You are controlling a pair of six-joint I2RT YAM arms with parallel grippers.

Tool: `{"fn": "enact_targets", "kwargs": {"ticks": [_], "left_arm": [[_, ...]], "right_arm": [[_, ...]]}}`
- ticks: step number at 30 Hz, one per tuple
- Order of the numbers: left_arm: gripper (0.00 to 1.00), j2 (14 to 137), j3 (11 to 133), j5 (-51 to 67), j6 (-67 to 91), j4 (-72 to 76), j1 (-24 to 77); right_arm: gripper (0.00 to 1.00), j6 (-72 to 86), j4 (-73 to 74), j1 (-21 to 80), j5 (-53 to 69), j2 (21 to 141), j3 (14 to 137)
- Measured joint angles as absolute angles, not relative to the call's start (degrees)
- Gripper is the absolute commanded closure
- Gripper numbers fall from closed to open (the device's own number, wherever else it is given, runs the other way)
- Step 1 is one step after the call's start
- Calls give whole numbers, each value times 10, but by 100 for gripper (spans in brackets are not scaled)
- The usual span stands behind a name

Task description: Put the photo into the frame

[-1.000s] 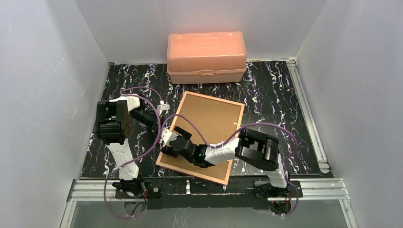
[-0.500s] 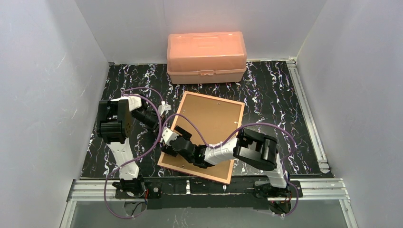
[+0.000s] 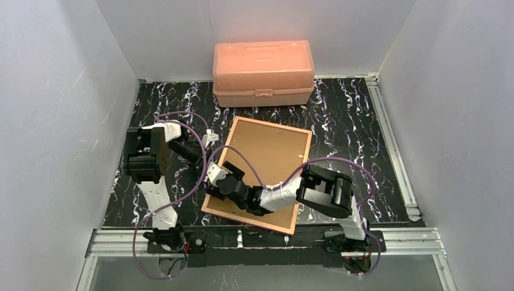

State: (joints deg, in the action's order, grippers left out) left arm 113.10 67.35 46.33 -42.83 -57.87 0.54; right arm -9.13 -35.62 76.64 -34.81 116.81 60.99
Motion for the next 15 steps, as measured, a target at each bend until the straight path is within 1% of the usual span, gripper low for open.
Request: {"fn": "enact_targets", "kwargs": {"ticks": [15], "left_arm": [[94,1131,674,462,-430,-578,5]], "right_arm": [[15,-79,-371,770,-365,1175,609]]}}
